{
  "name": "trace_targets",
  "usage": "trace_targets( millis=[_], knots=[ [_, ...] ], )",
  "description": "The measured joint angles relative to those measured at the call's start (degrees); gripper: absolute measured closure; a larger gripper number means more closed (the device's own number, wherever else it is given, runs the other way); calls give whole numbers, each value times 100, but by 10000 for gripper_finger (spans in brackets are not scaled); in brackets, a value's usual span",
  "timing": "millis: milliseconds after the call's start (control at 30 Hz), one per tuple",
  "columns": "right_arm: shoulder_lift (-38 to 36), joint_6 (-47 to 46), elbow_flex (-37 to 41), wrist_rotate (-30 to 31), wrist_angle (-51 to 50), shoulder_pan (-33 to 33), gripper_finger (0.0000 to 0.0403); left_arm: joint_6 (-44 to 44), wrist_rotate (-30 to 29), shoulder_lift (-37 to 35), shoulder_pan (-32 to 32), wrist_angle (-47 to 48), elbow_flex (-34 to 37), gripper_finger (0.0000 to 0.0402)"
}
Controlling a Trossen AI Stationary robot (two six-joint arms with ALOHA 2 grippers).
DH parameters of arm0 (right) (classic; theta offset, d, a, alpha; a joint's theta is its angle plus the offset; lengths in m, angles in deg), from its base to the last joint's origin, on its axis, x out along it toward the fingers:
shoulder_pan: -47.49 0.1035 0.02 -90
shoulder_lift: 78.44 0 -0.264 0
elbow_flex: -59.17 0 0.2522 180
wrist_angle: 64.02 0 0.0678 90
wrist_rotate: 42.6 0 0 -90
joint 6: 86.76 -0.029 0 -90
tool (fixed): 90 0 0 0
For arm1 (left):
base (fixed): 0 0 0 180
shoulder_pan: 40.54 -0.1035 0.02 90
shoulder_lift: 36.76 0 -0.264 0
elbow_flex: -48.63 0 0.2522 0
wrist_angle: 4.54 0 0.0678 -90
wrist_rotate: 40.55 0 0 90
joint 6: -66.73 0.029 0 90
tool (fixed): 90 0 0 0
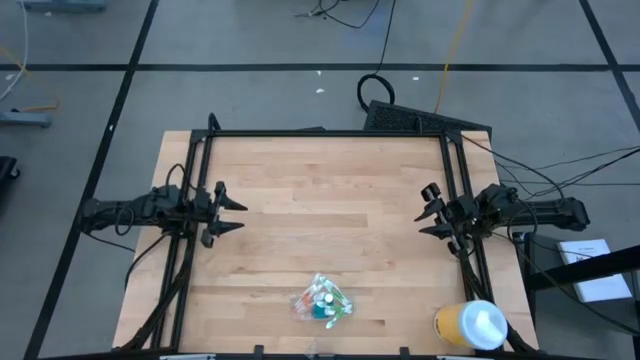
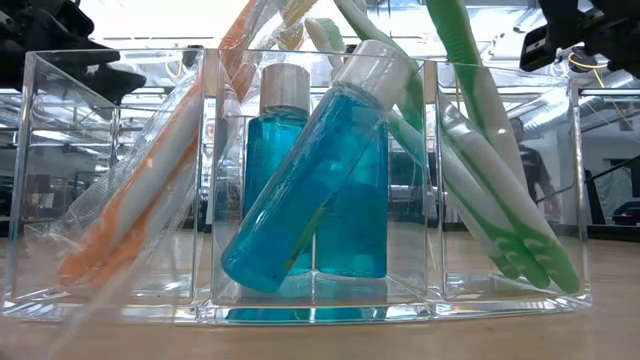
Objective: Pick & Place toothbrushing station
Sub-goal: Return to Home Position
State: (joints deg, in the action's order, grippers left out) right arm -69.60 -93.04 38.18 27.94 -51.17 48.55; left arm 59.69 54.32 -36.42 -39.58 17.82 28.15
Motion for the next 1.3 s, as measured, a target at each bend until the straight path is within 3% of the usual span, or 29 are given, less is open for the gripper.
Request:
trace_targets(
  millis=[367,1300],
  knots=[
    [-447,101,0,-9,-357,0,289,-25,120,0,-100,-12,0,165],
    [-453,147,2,13,-590,0,289,-69,124,0,-100,27,0,165]
  ],
)
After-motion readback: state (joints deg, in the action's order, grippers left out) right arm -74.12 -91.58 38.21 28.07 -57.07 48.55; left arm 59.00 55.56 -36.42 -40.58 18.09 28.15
